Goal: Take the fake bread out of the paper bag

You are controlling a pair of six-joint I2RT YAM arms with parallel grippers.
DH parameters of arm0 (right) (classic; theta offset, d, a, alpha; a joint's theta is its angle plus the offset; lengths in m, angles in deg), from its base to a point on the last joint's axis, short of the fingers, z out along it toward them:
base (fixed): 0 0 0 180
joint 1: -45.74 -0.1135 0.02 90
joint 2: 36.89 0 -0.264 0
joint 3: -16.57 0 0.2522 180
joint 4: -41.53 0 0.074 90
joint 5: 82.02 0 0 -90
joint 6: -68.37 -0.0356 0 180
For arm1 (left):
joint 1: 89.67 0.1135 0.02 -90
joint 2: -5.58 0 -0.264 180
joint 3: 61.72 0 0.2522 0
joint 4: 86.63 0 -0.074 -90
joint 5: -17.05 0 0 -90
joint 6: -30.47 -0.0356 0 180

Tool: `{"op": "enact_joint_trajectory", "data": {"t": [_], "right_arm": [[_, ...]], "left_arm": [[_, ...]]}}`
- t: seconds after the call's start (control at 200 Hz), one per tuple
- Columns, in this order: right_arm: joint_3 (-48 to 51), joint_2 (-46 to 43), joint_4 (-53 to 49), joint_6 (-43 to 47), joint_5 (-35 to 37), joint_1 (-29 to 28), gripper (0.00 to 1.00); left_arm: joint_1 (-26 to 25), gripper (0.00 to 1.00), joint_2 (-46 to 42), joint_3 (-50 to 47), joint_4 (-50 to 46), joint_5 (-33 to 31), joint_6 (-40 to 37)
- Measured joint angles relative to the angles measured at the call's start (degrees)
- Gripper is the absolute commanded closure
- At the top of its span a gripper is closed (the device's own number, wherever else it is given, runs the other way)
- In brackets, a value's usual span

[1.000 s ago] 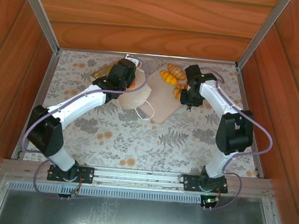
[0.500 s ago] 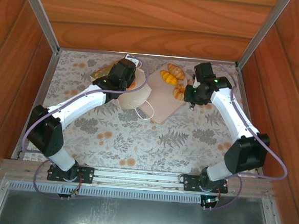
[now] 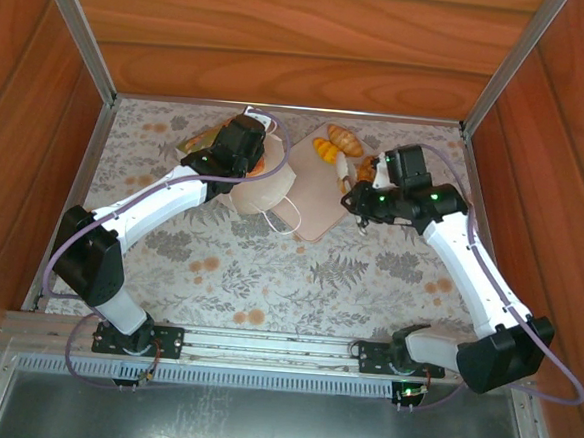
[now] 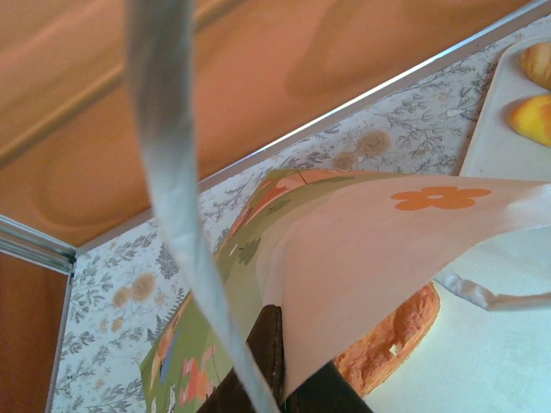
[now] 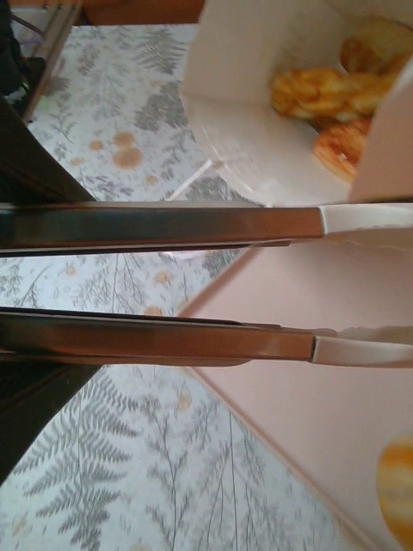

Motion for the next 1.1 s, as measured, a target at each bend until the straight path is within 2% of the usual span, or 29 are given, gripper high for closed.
{"op": "enact_joint_trajectory", "data": {"t": [0.245,0.565,0.79,1.105], "right_arm": [[0.3,1.9,3.5,-3.0,-0.1,-10.1,0.62],[-0.3,12.2,10.9,-5.7,-2.1,-17.7,0.62],[-2.7,18.4,13.9,-6.7,-4.3,-20.0,0.63],[-6.8,23.8,14.8,-8.2,-4.4,-20.1,0.63]], "left_arm": [[0.0,1.0,0.0,0.0,0.0,0.0,0.2],[0.0,1.0,0.0,0.0,0.0,0.0,0.9],[0.0,1.0,0.0,0.0,0.0,0.0,1.1],[0.0,1.0,0.0,0.0,0.0,0.0,1.3]]}}
